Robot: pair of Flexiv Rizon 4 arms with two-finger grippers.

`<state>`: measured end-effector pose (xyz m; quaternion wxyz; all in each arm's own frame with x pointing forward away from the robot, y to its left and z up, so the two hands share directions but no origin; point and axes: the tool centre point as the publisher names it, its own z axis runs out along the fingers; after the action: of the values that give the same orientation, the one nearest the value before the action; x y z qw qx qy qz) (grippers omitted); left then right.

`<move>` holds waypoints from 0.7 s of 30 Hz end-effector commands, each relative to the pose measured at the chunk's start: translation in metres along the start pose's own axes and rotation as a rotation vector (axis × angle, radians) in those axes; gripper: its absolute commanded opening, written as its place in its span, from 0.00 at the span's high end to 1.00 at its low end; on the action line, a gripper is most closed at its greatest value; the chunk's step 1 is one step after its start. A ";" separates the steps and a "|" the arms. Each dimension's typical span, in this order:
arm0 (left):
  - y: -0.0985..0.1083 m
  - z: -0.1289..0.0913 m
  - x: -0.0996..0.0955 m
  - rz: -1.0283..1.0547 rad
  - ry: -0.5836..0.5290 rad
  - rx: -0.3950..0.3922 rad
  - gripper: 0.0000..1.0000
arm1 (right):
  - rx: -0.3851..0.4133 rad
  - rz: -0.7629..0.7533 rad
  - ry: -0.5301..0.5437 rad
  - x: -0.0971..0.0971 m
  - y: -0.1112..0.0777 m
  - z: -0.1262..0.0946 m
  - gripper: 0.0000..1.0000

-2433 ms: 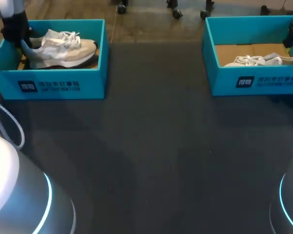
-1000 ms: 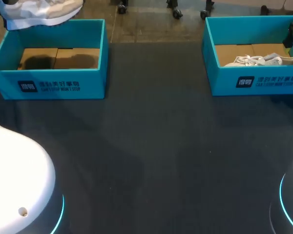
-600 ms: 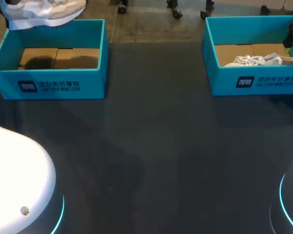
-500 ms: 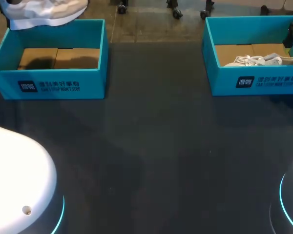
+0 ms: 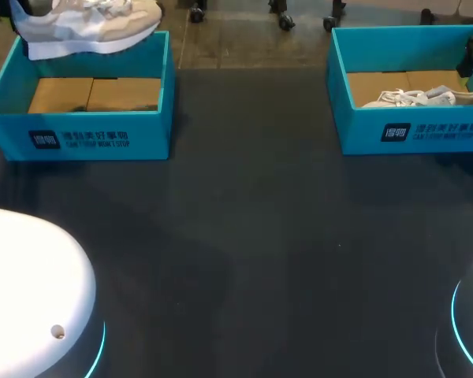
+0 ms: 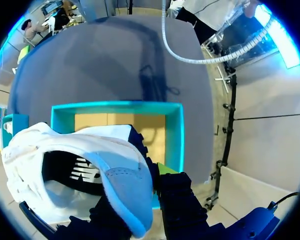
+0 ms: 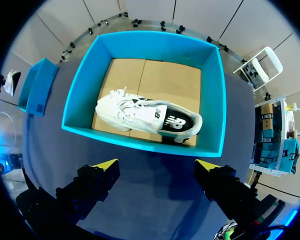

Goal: Take the shoe out of the shoebox, open the shoe tongue, remove and reinsert the insole, then place the shoe into the shoebox

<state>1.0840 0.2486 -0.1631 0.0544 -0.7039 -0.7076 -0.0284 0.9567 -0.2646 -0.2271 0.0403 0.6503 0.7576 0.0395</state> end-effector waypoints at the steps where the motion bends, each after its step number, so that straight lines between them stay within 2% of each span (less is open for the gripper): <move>1: -0.039 -0.004 -0.009 -0.003 0.014 -0.106 1.00 | 0.000 0.000 0.000 0.000 0.000 0.000 0.00; 21: -0.131 -0.015 -0.061 -0.090 0.048 -0.145 1.00 | 0.000 0.000 0.000 0.000 0.000 0.000 0.00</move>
<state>0.9775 0.1912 -0.1567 0.0779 -0.6689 -0.7386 -0.0306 0.9567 -0.2646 -0.2271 0.0403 0.6503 0.7576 0.0395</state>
